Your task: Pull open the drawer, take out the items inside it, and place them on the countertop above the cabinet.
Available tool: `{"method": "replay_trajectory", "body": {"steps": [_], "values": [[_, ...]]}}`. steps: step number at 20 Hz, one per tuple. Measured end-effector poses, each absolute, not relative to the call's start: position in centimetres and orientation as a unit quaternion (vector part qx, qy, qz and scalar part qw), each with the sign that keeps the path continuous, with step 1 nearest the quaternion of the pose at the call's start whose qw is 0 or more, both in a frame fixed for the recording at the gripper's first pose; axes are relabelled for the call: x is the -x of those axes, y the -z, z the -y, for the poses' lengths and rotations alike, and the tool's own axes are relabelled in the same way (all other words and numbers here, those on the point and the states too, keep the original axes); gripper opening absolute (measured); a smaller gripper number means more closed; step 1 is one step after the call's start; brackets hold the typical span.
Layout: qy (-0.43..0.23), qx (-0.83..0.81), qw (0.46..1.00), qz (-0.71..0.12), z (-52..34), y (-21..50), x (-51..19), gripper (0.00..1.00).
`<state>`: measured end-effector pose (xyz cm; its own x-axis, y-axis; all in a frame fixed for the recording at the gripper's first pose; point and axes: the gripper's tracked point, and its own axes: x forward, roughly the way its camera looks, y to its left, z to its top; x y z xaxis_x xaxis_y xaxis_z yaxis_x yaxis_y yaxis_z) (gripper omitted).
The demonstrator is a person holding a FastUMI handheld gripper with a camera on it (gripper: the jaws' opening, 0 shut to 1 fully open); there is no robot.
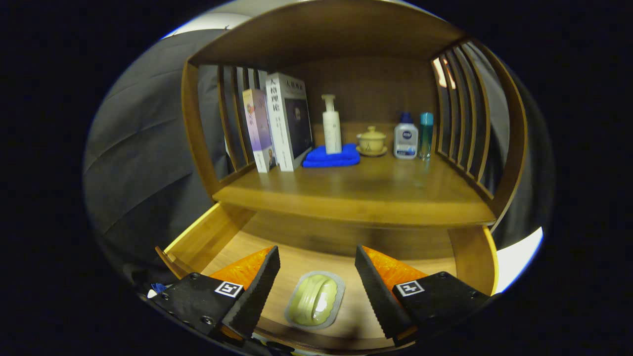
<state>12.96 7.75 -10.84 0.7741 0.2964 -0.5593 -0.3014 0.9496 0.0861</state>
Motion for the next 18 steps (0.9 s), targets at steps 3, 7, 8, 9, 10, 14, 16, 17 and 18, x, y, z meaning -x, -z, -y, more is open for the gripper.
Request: {"method": "replay_trajectory", "body": {"steps": [3,7,8,9,10,14,16,17,18], "values": [[-0.187,0.004,0.916,-0.355,-8.9,13.4,-12.0,0.98],[-0.192,-0.001,0.888,-0.417,-8.8,15.8,-10.8,0.93],[-0.191,-0.002,0.886,-0.423,-8.7,16.0,-10.9,0.89],[-0.191,-0.004,0.881,-0.432,-8.8,16.4,-10.9,0.86],[-0.182,-0.002,0.878,-0.443,-8.6,17.0,-11.0,0.82],[-0.182,-0.001,0.864,-0.47,-8.5,18.1,-10.4,0.58],[-0.188,-0.02,0.861,-0.473,-9.0,18.4,-10.3,0.42],[-0.188,-0.031,0.86,-0.473,-9.0,18.3,-10.3,0.27],[-0.191,-0.03,0.862,-0.469,-8.9,18.2,-10.2,0.21]]}}
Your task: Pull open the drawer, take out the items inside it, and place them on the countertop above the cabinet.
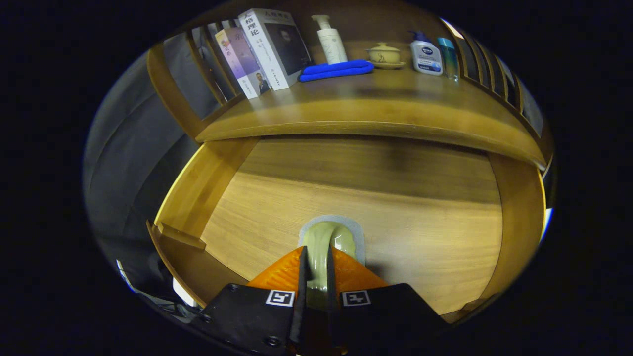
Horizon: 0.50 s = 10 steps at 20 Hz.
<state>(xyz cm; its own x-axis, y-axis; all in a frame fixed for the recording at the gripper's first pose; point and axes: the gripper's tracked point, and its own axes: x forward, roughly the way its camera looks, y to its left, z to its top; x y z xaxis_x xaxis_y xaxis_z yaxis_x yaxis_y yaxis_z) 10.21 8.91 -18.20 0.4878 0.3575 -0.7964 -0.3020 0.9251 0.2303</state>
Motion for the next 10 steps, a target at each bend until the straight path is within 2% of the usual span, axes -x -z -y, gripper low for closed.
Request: {"method": "replay_trajectory", "body": {"steps": [10], "values": [[-0.188,0.002,0.922,-0.339,-8.0,13.4,-10.9,0.21]]}}
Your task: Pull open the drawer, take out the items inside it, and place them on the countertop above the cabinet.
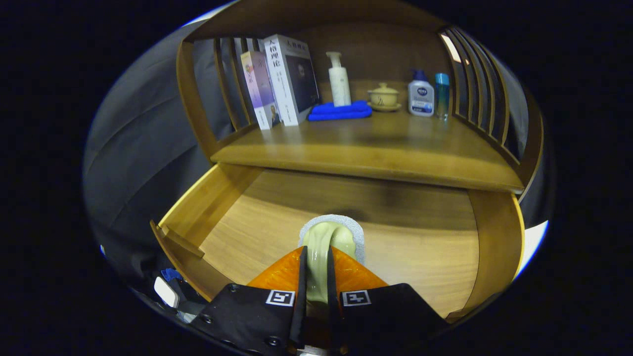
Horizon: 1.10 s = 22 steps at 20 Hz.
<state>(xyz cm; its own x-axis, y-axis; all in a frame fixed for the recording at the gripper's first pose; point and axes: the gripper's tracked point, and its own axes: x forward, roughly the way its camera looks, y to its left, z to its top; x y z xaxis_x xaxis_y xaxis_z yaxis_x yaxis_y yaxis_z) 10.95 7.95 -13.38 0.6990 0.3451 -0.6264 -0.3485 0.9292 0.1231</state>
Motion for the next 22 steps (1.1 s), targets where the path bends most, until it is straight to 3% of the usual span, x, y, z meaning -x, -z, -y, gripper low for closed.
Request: {"method": "replay_trajectory", "body": {"steps": [12,22], "values": [[-0.196,-0.025,0.947,-0.254,-7.8,6.2,-10.8,0.21],[-0.166,-0.072,0.958,-0.22,-7.3,2.1,-17.0,0.21]]}}
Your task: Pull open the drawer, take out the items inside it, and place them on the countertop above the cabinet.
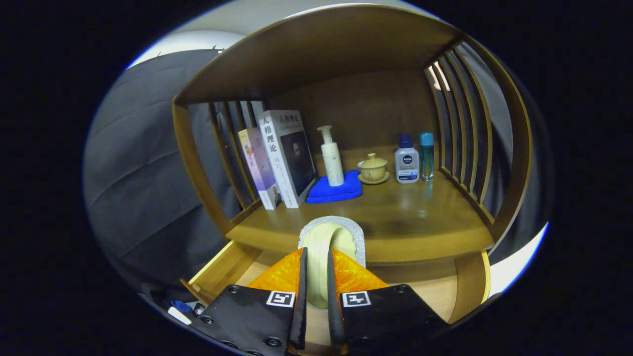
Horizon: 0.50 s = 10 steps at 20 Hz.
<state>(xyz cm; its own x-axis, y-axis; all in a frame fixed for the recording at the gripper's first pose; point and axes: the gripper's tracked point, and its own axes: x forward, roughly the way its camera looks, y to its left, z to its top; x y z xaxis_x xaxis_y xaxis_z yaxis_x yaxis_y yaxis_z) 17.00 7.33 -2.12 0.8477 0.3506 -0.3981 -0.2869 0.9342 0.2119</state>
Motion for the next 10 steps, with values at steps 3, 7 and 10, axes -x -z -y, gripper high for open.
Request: {"method": "replay_trajectory", "body": {"steps": [3,7,10], "values": [[-0.152,-0.091,0.957,-0.23,-7.0,2.5,-19.6,0.2],[-0.142,-0.119,0.952,-0.244,-7.0,3.0,-22.7,0.21],[-0.124,-0.11,0.957,-0.24,-6.7,2.9,-25.7,0.21]]}}
